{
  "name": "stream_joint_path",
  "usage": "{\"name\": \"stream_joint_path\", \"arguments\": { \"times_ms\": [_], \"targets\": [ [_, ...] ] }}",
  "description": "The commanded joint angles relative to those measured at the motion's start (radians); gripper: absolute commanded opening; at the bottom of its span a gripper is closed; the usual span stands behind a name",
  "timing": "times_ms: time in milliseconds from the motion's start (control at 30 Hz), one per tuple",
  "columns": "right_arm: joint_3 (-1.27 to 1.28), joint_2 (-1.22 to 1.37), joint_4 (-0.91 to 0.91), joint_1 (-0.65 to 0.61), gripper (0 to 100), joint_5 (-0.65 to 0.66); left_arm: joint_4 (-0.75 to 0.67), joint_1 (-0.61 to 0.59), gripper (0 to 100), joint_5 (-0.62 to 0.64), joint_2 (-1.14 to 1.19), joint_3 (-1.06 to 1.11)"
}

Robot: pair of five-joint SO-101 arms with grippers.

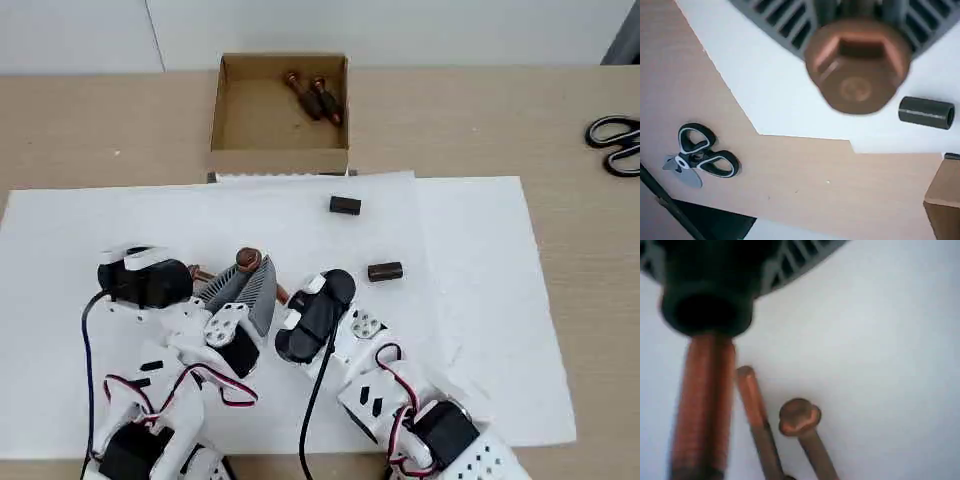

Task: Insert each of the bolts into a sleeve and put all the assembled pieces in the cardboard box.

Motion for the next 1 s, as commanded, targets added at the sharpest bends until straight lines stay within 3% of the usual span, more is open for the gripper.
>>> {"name": "stream_joint_path", "arguments": {
  "times_ms": [0, 667, 967],
  "targets": [
    [-0.008, -0.012, -0.027, -0.004, 0.2, 0.011, -0.023, 0.005, 0, 0.025, -0.011, -0.005],
    [-0.011, -0.012, -0.027, -0.004, 0.2, 0.011, -0.006, 0.058, 0, 0.029, -0.011, 0.018],
    [-0.015, -0.012, -0.108, -0.004, 0.2, 0.08, 0.129, 0.061, 0, 0.025, -0.009, 0.062]
  ]
}}
